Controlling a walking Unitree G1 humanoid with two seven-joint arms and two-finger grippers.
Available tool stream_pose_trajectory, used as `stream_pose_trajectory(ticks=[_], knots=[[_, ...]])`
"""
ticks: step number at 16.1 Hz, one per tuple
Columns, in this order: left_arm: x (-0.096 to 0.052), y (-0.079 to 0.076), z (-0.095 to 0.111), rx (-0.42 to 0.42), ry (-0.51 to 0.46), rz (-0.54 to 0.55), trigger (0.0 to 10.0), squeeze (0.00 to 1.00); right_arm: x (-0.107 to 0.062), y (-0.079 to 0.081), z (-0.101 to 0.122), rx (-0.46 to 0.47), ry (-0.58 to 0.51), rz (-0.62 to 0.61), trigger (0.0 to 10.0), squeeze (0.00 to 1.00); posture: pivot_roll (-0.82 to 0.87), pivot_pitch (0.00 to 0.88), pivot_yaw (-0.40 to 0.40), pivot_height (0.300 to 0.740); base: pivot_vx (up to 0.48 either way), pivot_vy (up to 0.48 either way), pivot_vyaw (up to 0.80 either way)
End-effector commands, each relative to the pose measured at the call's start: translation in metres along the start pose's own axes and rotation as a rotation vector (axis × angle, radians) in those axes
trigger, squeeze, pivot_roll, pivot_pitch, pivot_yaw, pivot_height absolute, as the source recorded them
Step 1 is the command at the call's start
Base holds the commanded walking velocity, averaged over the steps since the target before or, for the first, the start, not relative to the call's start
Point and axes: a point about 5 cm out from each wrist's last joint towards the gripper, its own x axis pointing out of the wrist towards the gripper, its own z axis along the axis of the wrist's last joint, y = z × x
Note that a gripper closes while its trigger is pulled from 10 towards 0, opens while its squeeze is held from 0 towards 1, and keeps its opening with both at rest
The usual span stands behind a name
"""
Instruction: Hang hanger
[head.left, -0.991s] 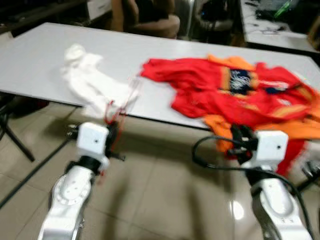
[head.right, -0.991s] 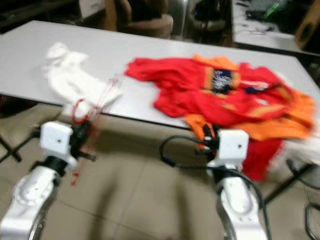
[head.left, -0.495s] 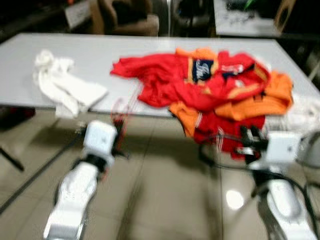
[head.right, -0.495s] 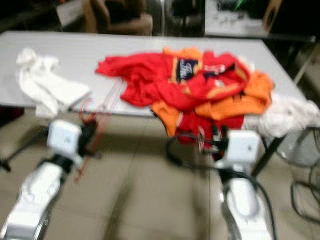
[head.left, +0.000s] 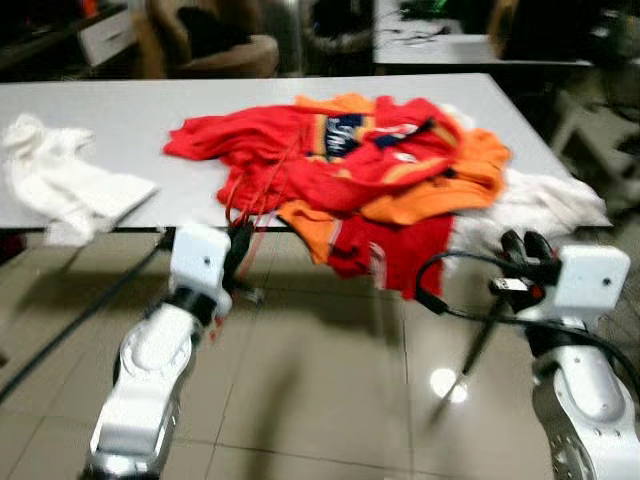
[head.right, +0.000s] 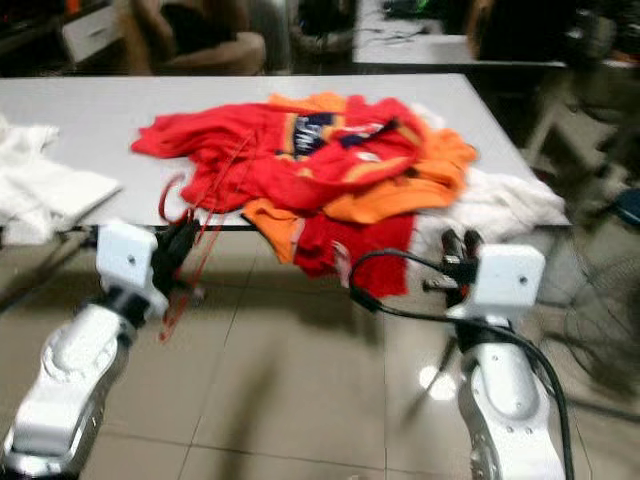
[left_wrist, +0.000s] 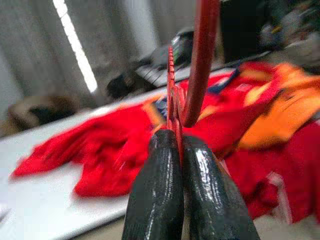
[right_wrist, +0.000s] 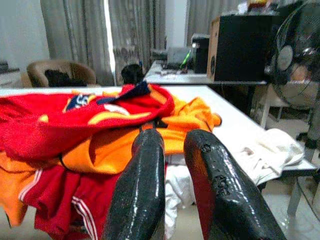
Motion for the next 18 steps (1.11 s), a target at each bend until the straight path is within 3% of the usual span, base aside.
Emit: stream_pose_trajectory(ticks=[1,3,8,12,15,18], knots=[[0.003,0.005,0.010,0.009,-0.037,0.002,10.0,0.00,0.001,0.003,0.009,0.004,-0.029,0.022,10.0,0.00,-0.22,0.000,0.032,0.740,0.266,0.000,-0.54],[0.008,0.009,0.011,0.002,-0.032,0.022,10.0,0.00,0.003,0.008,0.020,-0.004,-0.066,0.063,10.0,0.00,-0.23,0.000,0.040,0.740,0.270,0.000,0.00],[0.011,0.022,0.013,-0.064,-0.020,0.131,10.0,0.00,0.003,0.010,0.023,-0.003,-0.064,0.086,10.0,0.00,-0.22,0.000,0.038,0.740,0.281,0.000,0.00],[0.012,0.022,0.021,-0.028,-0.040,0.095,10.0,0.00,0.007,0.010,0.024,-0.044,-0.057,0.100,10.0,0.00,-0.21,0.000,0.027,0.740,0.368,0.000,0.00],[0.011,0.017,0.020,-0.041,-0.031,0.085,10.0,0.00,0.008,0.008,0.023,0.034,-0.045,0.097,10.0,0.00,-0.21,0.000,0.035,0.740,0.376,0.000,-0.27],[0.016,0.015,0.023,-0.044,-0.043,0.058,10.0,0.00,0.008,0.006,0.024,0.034,-0.048,0.076,10.0,0.00,-0.21,0.000,0.046,0.740,0.373,0.000,-0.53]])
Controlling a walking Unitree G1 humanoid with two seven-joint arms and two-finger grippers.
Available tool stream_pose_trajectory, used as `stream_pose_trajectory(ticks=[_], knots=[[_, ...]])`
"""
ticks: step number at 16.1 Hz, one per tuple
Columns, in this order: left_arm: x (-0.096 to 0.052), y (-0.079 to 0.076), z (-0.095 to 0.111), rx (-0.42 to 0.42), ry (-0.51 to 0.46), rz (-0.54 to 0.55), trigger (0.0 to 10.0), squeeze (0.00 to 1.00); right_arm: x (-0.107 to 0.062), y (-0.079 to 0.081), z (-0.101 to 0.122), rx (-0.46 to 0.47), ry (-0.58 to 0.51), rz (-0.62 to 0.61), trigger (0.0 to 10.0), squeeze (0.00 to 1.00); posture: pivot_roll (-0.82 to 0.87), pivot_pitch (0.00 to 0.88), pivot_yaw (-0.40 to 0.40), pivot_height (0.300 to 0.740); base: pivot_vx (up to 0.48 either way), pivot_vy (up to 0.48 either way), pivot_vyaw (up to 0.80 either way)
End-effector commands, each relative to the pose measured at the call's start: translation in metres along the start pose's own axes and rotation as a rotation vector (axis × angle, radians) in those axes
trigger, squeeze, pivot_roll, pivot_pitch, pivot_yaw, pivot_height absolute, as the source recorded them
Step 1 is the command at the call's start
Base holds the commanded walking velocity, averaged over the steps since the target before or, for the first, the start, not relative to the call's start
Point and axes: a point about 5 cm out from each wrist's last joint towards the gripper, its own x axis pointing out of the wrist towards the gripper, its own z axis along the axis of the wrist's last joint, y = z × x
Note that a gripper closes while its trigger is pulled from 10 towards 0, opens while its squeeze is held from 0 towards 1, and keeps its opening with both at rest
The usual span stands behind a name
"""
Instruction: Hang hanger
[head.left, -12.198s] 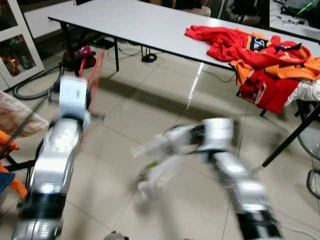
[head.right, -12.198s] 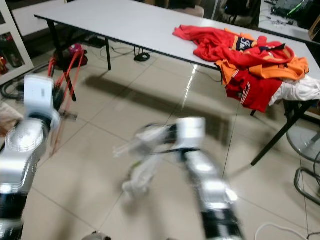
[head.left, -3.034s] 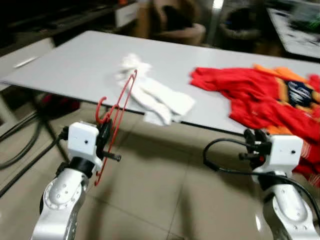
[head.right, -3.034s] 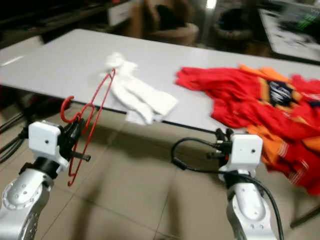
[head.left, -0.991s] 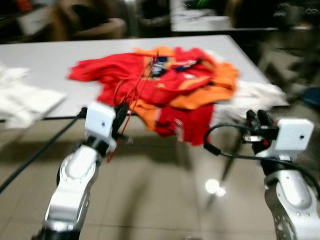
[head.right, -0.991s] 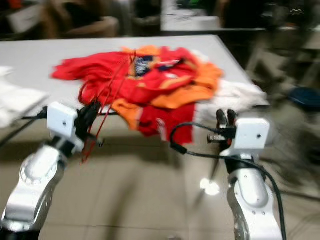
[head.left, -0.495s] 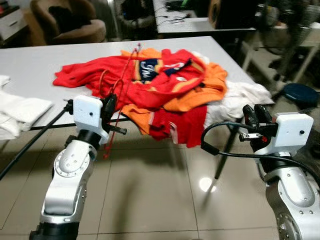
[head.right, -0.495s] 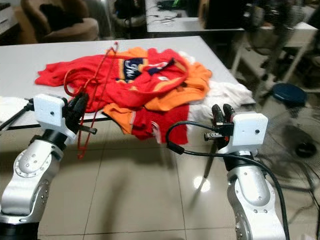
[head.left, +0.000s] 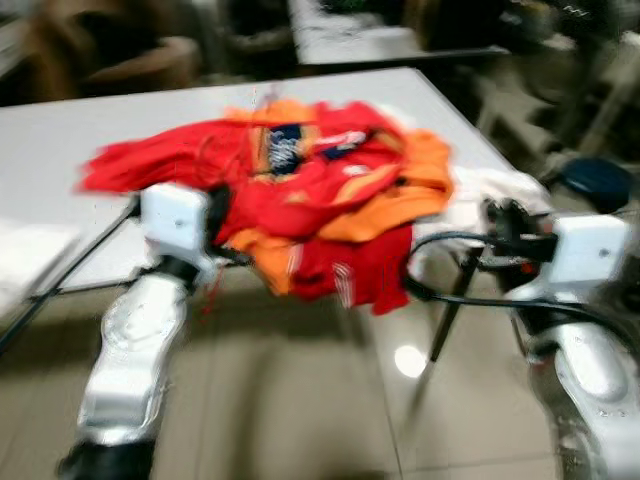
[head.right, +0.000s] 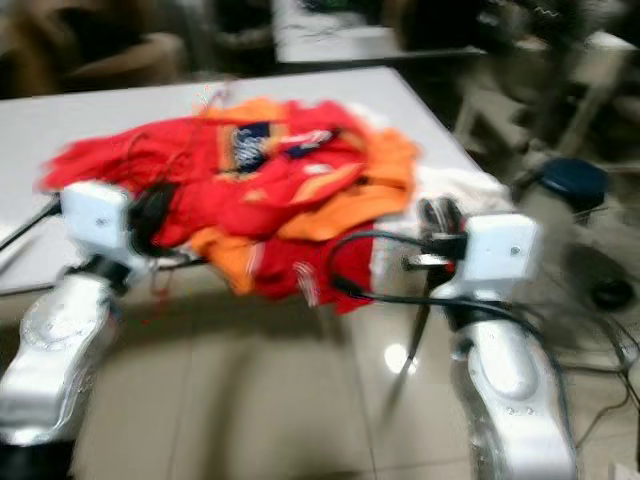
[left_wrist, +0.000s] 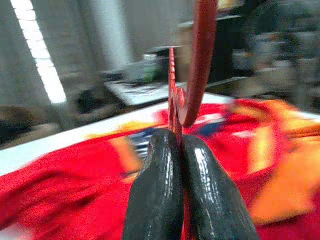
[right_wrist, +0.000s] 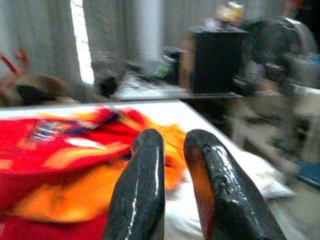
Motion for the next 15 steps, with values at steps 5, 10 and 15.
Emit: stream_pose_trajectory(ticks=[5,10,15], knots=[[-0.0037,0.0075,0.0022,0.043,0.001,-0.021,10.0,0.00,0.0001,0.0124,0.0070,0.017,-0.033,0.046,10.0,0.00,-0.22,0.000,0.058,0.740,0.354,0.000,0.00],[-0.0030,0.0064,0.0045,0.070,-0.007,-0.082,10.0,0.00,0.0004,0.0108,0.0090,0.003,-0.038,0.053,10.0,0.00,-0.23,0.000,0.059,0.740,0.321,0.000,0.00],[0.0025,0.0056,0.0043,0.082,-0.013,-0.109,10.0,0.00,-0.0010,0.0101,0.0099,-0.001,-0.042,0.057,10.0,0.00,-0.23,0.000,0.067,0.740,0.308,0.000,0.00]])
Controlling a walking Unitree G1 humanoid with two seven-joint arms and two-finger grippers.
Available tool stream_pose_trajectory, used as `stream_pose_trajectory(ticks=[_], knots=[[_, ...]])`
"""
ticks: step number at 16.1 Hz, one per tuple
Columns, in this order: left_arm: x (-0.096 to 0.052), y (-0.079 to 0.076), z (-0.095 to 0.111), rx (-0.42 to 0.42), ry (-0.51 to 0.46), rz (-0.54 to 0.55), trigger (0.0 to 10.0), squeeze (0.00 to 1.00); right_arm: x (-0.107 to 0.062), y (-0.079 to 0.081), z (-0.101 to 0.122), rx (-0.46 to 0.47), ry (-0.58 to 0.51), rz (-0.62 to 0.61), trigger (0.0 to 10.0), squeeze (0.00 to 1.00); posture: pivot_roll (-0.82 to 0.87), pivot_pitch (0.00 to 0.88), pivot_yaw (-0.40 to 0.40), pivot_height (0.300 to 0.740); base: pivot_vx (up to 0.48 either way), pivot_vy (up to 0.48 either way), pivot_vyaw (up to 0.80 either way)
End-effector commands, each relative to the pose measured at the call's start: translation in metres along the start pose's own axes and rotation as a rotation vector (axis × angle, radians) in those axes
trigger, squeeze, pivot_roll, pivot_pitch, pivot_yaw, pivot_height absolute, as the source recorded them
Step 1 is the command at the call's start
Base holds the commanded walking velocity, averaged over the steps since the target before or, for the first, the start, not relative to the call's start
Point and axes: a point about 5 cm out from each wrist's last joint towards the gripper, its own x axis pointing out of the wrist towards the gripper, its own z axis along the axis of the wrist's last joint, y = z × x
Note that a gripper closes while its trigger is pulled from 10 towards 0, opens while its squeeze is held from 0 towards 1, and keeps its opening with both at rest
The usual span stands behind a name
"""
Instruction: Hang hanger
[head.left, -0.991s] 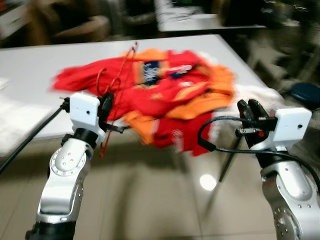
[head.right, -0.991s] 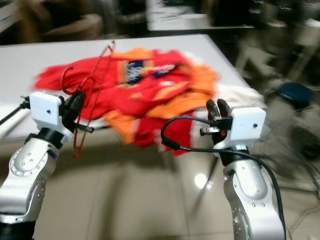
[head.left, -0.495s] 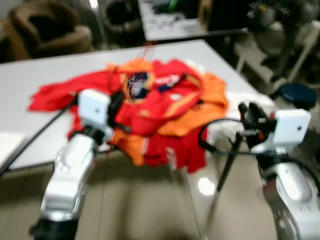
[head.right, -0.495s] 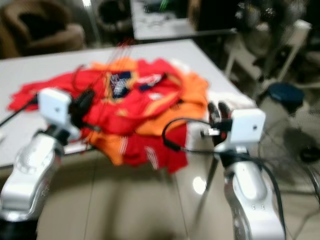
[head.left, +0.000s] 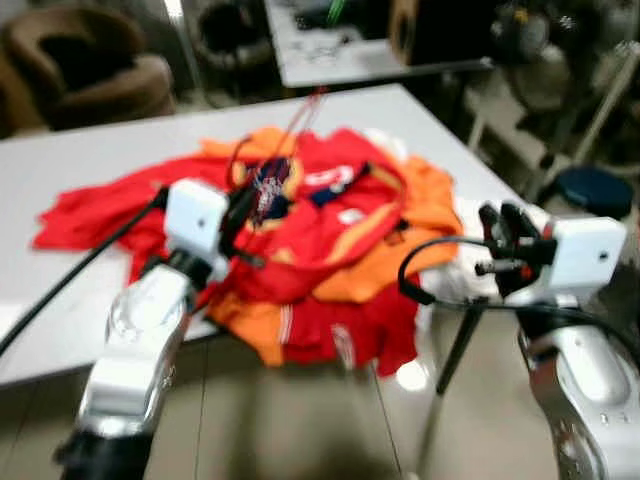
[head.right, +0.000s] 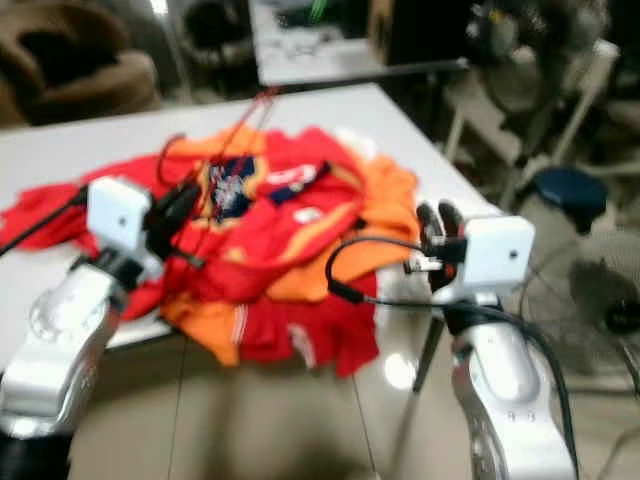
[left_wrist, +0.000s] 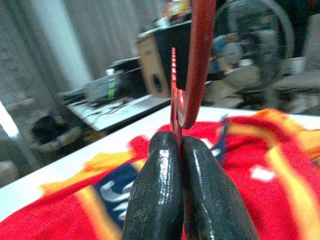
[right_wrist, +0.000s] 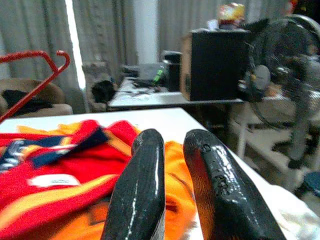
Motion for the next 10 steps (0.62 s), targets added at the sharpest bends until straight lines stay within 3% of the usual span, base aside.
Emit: stream_pose_trajectory(ticks=[1,5,7,9,10], knots=[[0.000,0.005,0.003,0.023,-0.012,0.003,10.0,0.00,0.000,0.000,0.006,0.004,-0.026,-0.002,10.0,0.00,-0.23,0.000,0.067,0.740,0.307,0.000,0.00],[0.001,0.005,0.004,0.017,-0.027,-0.009,10.0,0.00,0.000,0.000,0.007,-0.002,-0.034,-0.003,10.0,0.00,-0.24,0.000,0.068,0.740,0.307,0.000,0.00],[0.007,0.003,0.012,-0.067,-0.086,0.003,10.0,0.00,0.001,-0.002,0.008,-0.003,-0.042,-0.002,10.0,0.00,-0.24,0.000,0.068,0.740,0.304,0.000,0.00],[0.018,-0.006,0.014,-0.211,-0.106,-0.026,10.0,0.00,0.004,0.001,0.007,-0.008,-0.039,0.028,10.0,0.00,-0.23,0.000,0.067,0.740,0.000,0.000,0.00],[0.018,-0.006,0.014,-0.211,-0.106,-0.026,10.0,0.00,0.004,0.001,0.007,-0.008,-0.039,0.028,10.0,0.00,-0.23,0.000,0.067,0.740,0.000,0.000,0.00]])
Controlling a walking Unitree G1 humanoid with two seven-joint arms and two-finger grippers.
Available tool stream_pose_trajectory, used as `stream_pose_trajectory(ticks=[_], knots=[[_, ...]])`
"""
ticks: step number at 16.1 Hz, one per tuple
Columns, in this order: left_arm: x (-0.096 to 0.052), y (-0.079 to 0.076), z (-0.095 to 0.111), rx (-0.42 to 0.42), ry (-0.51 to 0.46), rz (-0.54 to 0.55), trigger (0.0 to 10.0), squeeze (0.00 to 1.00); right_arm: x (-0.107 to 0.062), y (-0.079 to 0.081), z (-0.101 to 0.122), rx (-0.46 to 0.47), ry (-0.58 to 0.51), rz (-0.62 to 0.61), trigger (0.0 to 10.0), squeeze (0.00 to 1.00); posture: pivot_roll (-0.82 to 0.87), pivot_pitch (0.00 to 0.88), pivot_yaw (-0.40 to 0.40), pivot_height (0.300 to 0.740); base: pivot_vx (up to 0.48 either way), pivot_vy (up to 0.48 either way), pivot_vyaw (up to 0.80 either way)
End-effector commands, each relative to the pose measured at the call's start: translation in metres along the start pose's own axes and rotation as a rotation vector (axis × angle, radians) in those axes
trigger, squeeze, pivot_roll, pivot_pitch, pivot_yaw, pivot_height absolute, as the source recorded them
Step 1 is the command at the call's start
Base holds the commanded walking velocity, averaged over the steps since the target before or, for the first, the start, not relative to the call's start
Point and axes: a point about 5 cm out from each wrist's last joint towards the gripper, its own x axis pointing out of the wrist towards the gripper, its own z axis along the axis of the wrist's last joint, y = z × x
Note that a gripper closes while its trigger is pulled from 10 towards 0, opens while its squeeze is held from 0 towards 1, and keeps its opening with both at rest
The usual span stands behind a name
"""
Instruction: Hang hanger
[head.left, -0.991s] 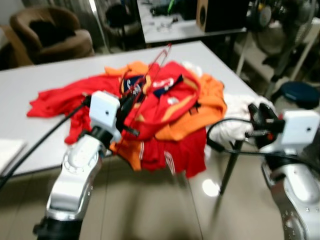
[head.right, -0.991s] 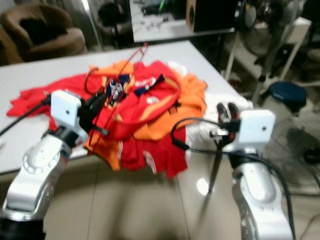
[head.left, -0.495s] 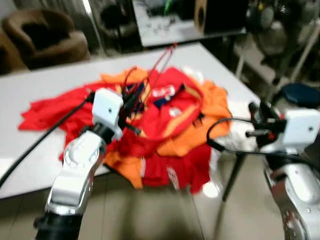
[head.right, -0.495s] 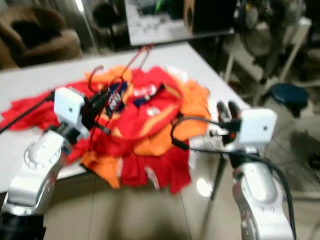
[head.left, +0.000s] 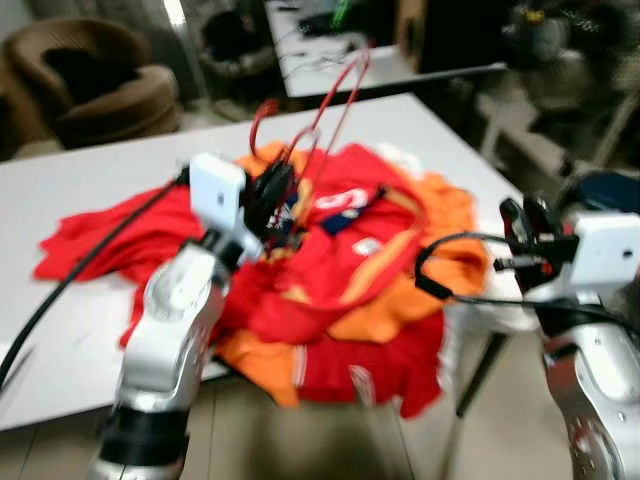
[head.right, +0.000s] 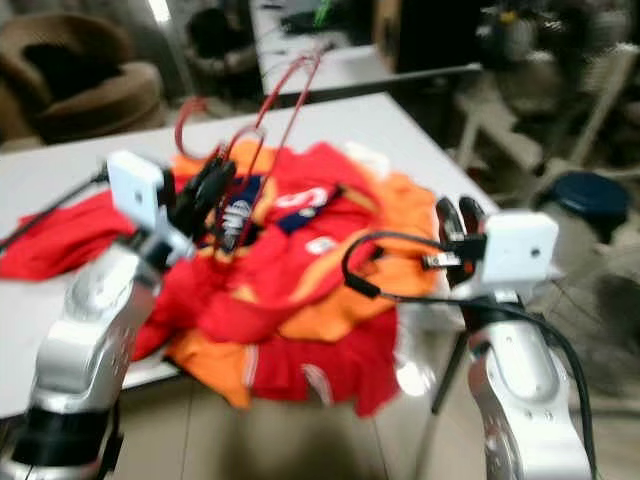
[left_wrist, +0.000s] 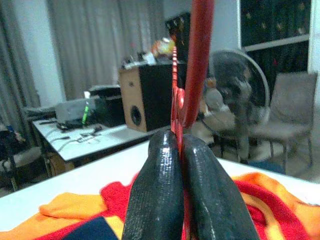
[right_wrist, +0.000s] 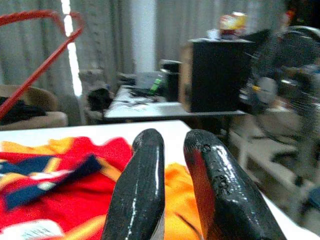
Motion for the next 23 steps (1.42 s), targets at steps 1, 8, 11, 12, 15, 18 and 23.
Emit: stream_pose_trajectory(ticks=[1,8,11,12,15,18,23], knots=[[0.001,0.010,-0.007,-0.055,0.014,0.061,10.0,0.00,0.004,0.009,0.000,0.004,-0.014,0.078,10.0,0.00,-0.24,0.000,0.072,0.740,0.000,0.000,0.00],[0.012,0.015,0.002,-0.118,-0.040,0.086,10.0,0.00,0.019,0.013,-0.004,-0.067,0.080,0.406,10.0,0.00,-0.23,0.000,0.096,0.740,0.000,0.000,0.00],[0.011,0.026,0.017,0.016,-0.028,0.019,10.0,0.00,0.004,0.016,-0.010,-0.138,0.261,0.766,10.0,0.00,-0.24,0.004,0.116,0.740,0.000,0.000,0.00],[0.011,0.029,0.022,0.051,-0.014,-0.016,10.0,0.00,-0.001,0.016,-0.011,-0.160,0.305,0.834,10.0,0.00,-0.23,0.007,0.115,0.740,0.000,0.000,0.00],[0.001,0.038,0.031,0.202,0.106,-0.203,10.0,0.00,0.015,0.032,-0.012,-0.196,0.255,0.911,10.0,0.00,-0.22,0.010,0.113,0.740,0.000,0.000,0.00],[-0.012,0.042,0.024,0.223,0.166,-0.202,10.0,0.00,0.029,0.043,-0.007,-0.170,0.220,0.988,10.0,1.00,-0.20,0.016,0.087,0.740,0.000,0.000,0.00],[-0.030,0.044,0.024,0.212,0.239,-0.237,10.0,0.00,0.036,0.043,-0.008,-0.163,0.310,1.171,10.0,1.00,-0.18,0.021,0.053,0.740,0.000,0.000,0.00]])
